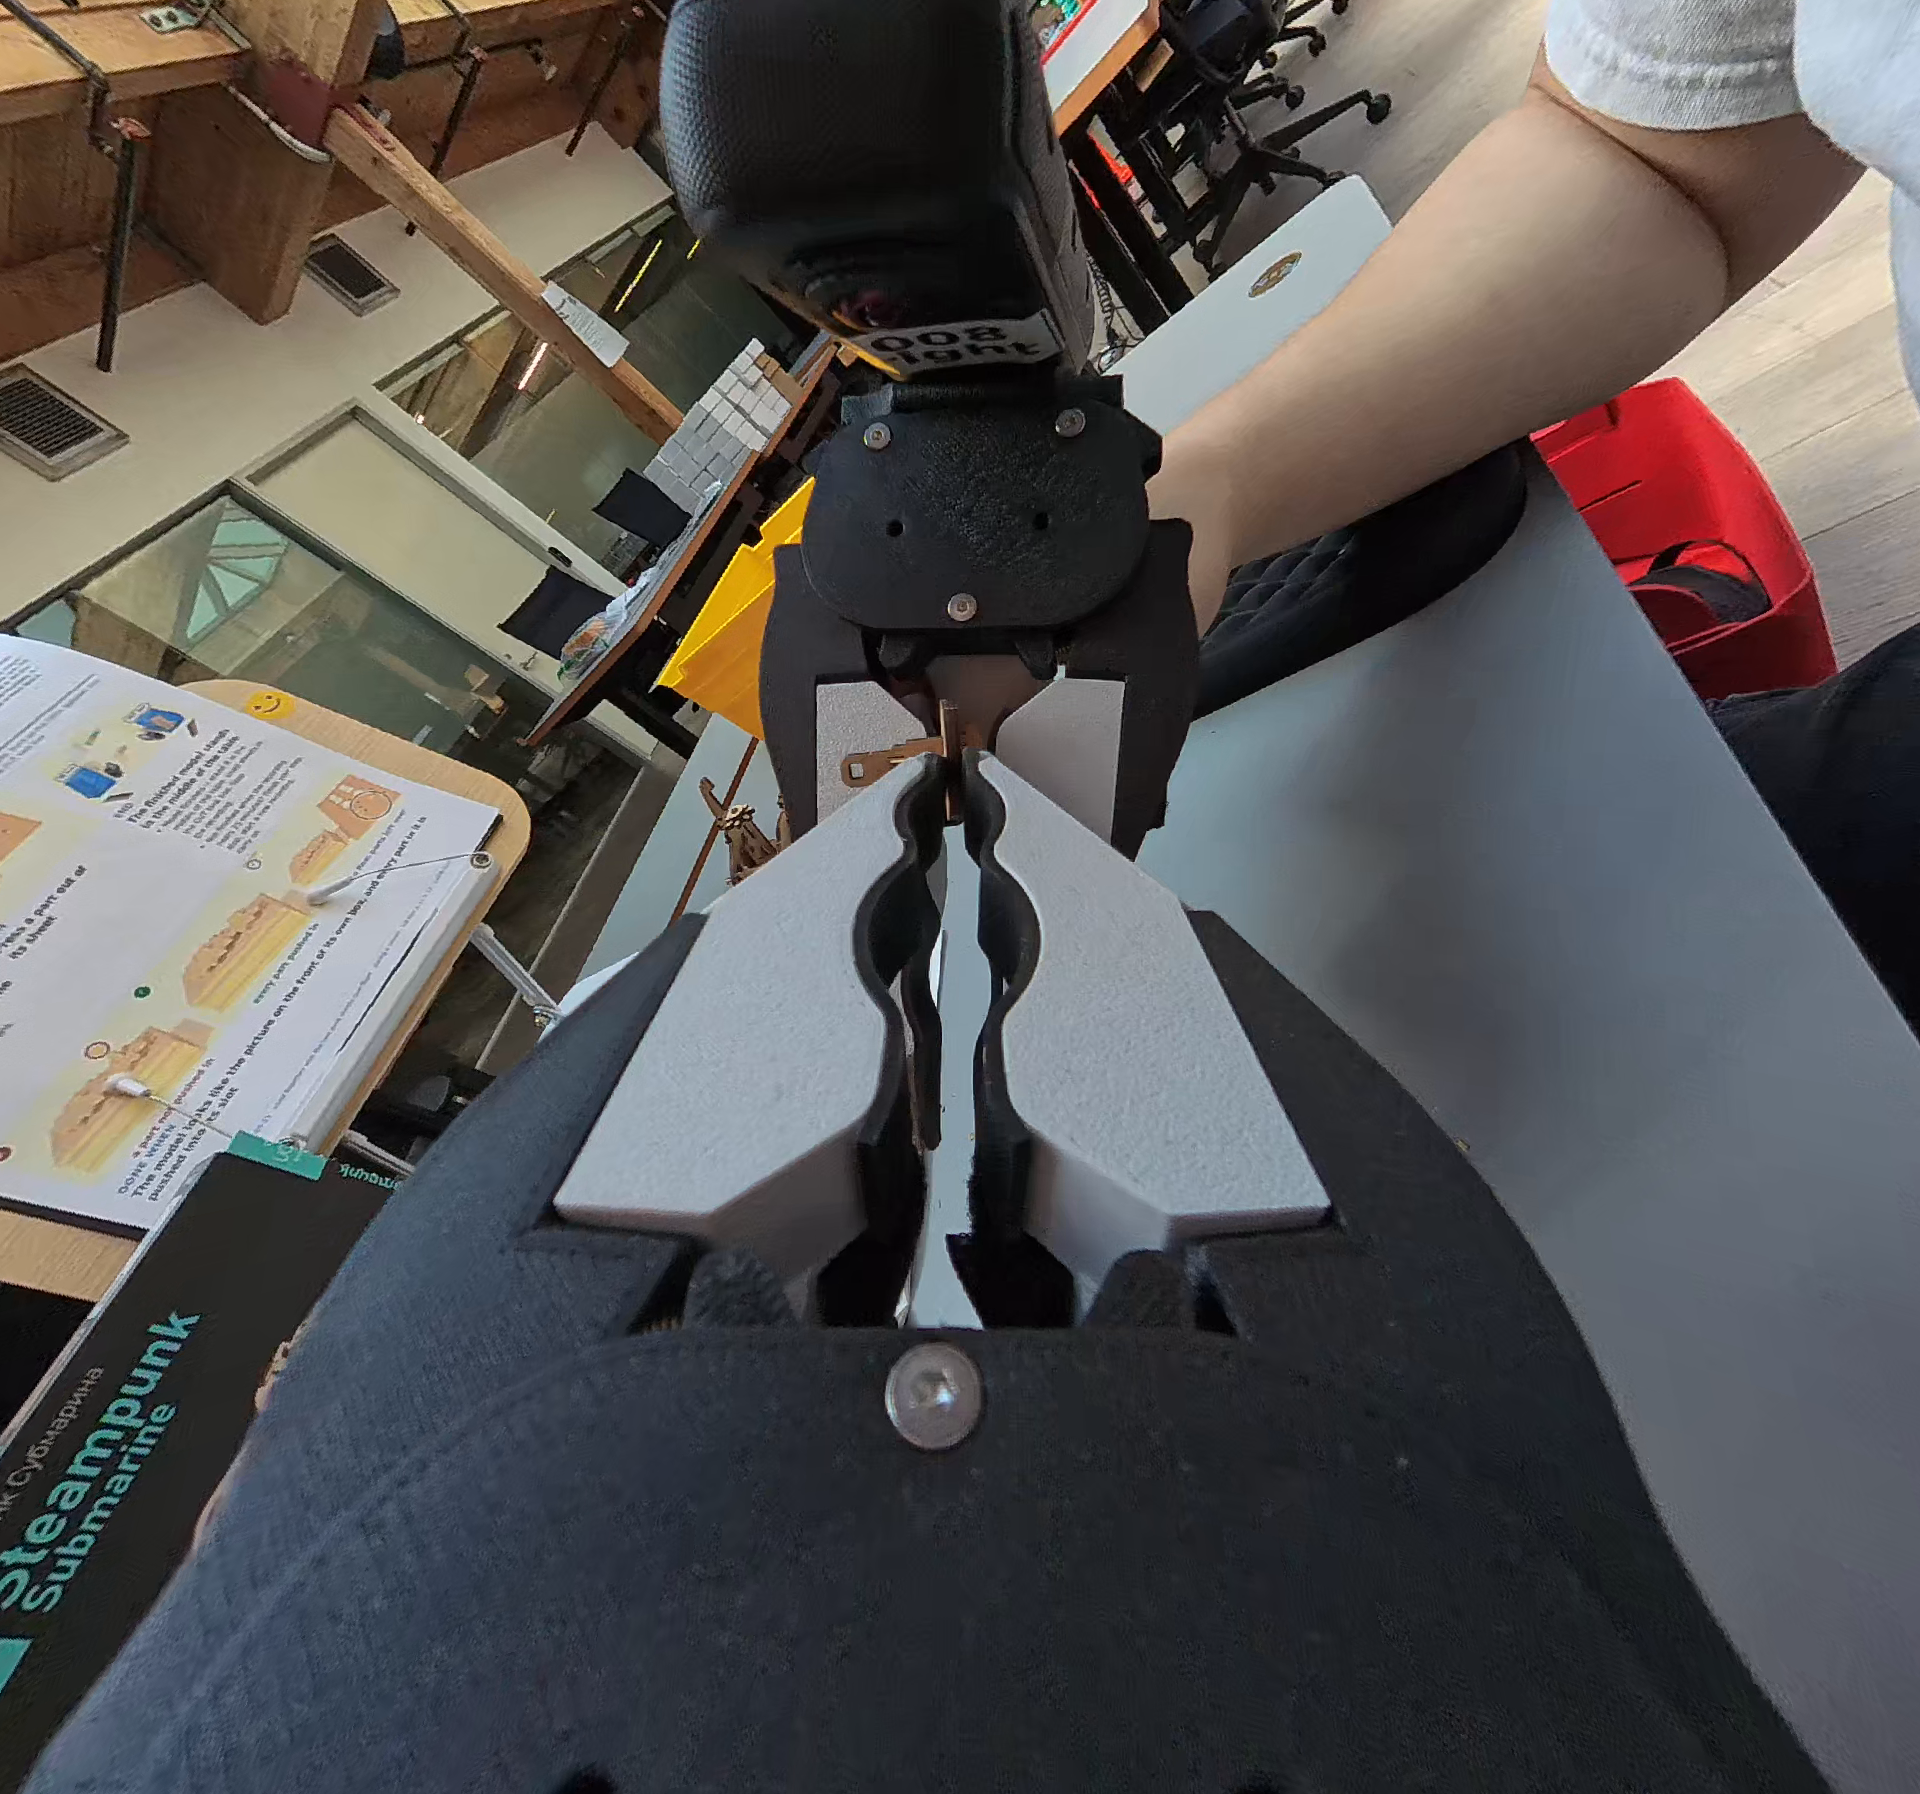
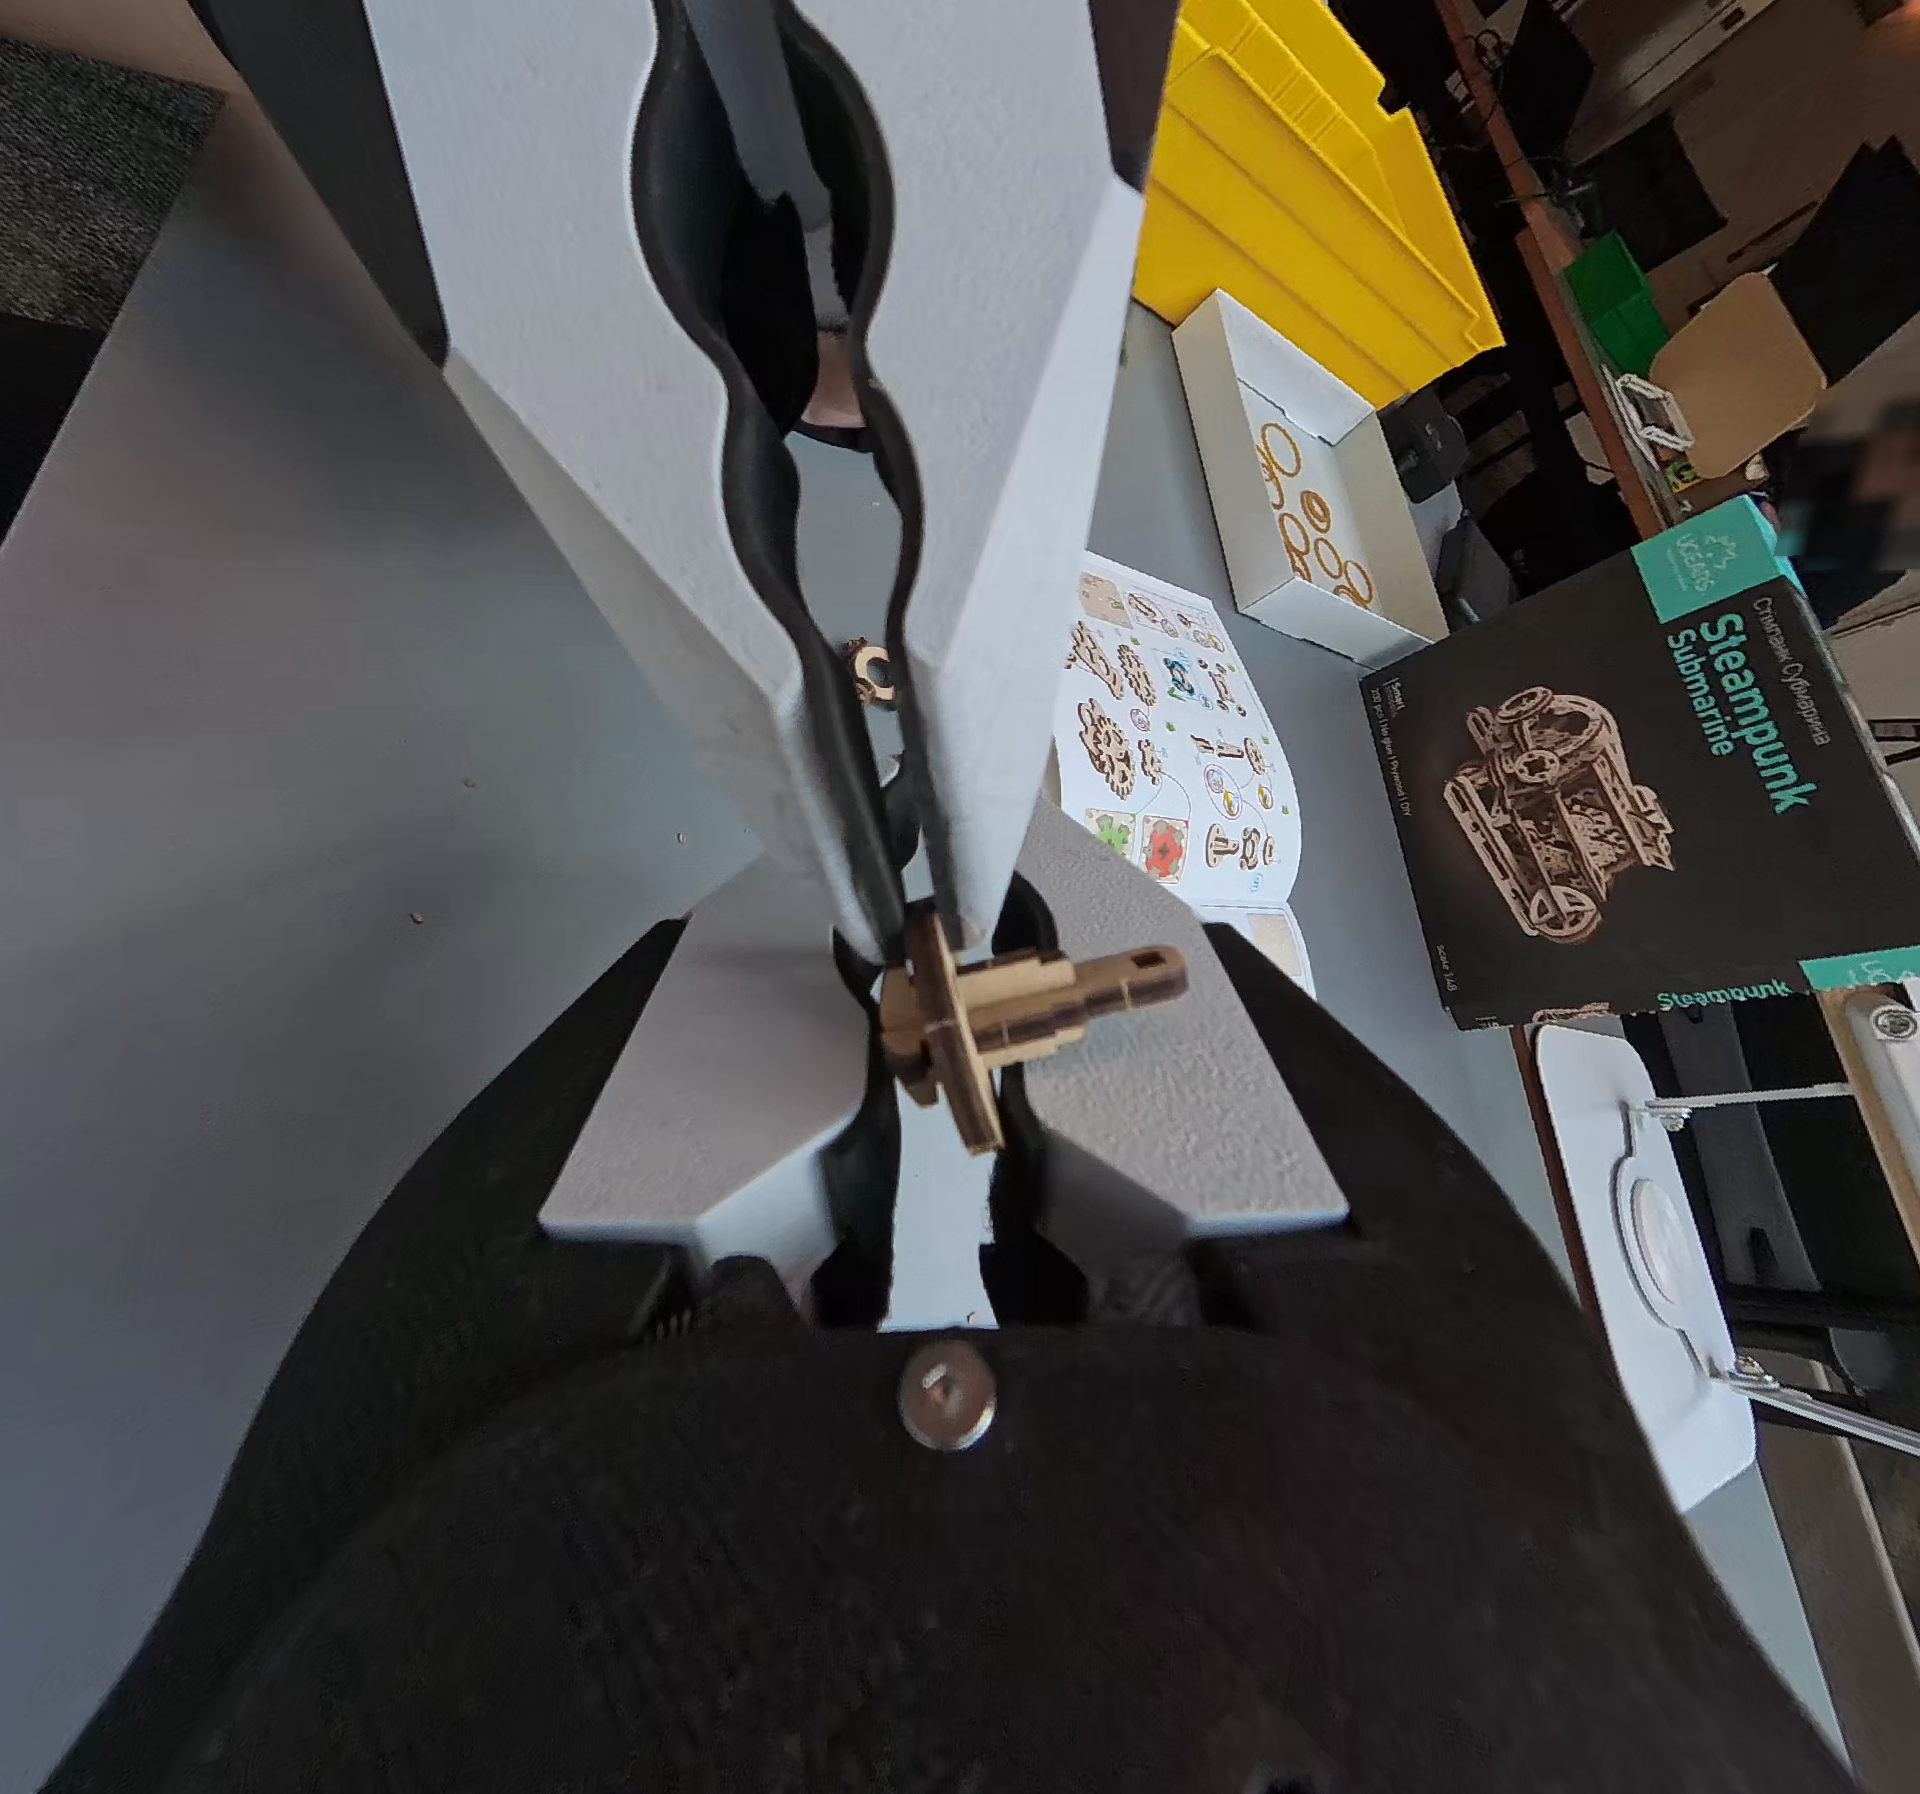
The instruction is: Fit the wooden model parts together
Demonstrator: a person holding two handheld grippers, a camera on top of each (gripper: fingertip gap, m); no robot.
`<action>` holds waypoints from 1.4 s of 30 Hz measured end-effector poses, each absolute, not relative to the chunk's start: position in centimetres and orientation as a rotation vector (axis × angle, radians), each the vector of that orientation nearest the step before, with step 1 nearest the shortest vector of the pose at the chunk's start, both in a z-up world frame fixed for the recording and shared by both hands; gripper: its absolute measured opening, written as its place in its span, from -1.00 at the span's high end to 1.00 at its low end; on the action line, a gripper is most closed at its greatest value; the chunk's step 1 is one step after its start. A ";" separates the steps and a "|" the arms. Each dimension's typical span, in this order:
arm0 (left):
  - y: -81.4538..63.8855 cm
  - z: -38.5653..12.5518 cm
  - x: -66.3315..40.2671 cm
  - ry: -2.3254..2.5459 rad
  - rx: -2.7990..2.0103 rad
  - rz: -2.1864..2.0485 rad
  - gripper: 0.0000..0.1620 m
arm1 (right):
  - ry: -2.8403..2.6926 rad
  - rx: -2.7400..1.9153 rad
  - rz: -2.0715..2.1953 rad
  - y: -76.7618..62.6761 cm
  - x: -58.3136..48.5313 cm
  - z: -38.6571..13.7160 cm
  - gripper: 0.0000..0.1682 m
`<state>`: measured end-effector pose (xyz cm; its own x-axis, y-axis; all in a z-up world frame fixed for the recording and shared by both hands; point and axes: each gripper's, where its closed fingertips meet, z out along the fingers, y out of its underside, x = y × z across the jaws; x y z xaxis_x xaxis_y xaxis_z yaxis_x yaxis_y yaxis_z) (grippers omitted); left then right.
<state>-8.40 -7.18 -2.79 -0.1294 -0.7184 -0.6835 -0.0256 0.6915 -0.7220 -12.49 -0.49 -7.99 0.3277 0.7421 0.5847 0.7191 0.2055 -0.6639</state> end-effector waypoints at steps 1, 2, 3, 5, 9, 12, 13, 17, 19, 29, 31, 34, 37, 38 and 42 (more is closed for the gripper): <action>-7.1 -2.9 -8.4 1.612 -0.621 -0.655 0.99 | -1.389 -1.511 0.007 -0.4 -12.4 -8.0 0.90; -7.1 -2.9 -8.4 1.617 -0.620 -0.648 0.99 | -1.393 -1.513 -0.004 -0.3 -12.4 -8.1 0.89; -7.0 -3.0 -8.5 1.623 -0.623 -0.641 0.99 | -1.396 -1.523 -0.006 -0.3 -12.3 -8.3 0.89; -6.9 -3.2 -8.4 1.629 -0.633 -0.631 0.99 | -1.385 -1.542 -0.004 -0.1 -12.2 -8.4 0.89; -6.6 -3.0 -8.2 1.624 -0.639 -0.597 0.99 | -1.344 -1.548 -0.073 0.5 -11.7 -8.0 0.89; -6.6 -2.8 -8.2 1.626 -0.646 -0.589 0.99 | -1.325 -1.569 -0.044 0.4 -11.7 -7.9 0.93; -6.5 -2.8 -8.1 1.626 -0.653 -0.591 0.99 | -1.322 -1.585 -0.024 0.3 -11.7 -8.0 0.94; -6.3 -2.9 -8.1 1.623 -0.688 -0.617 0.99 | -1.340 -1.624 -0.044 0.3 -11.4 -8.6 1.00; -6.0 -3.2 -8.1 1.620 -0.746 -0.662 0.99 | -1.343 -1.678 0.040 0.1 -11.5 -9.4 1.00; -5.2 -4.0 -8.0 1.590 -0.962 -0.899 0.87 | -1.337 -1.876 0.411 -1.2 -12.0 -11.5 1.00; -5.2 -4.2 -7.8 1.608 -0.973 -0.876 0.87 | -1.347 -1.880 0.434 -1.5 -12.1 -11.6 1.00; -5.2 -4.5 -7.4 1.627 -0.987 -0.857 0.90 | -1.351 -1.890 0.459 -1.7 -12.3 -11.7 1.00; -5.1 -4.6 -7.3 1.628 -0.991 -0.854 0.92 | -1.354 -1.898 0.450 -1.6 -12.1 -11.9 1.00; -5.1 -4.6 -7.3 1.628 -0.996 -0.858 0.93 | -1.355 -1.902 0.458 -1.7 -12.1 -11.9 0.99; -5.0 -4.9 -7.2 1.640 -0.997 -0.821 0.94 | -1.354 -1.914 0.447 -1.5 -11.9 -12.1 0.95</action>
<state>-7.24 -4.96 -4.89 -0.1528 -0.9024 -0.4028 -0.2183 0.4283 -0.8769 -11.92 -1.51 -12.12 0.3835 0.9144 0.1294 0.6577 -0.1720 -0.7333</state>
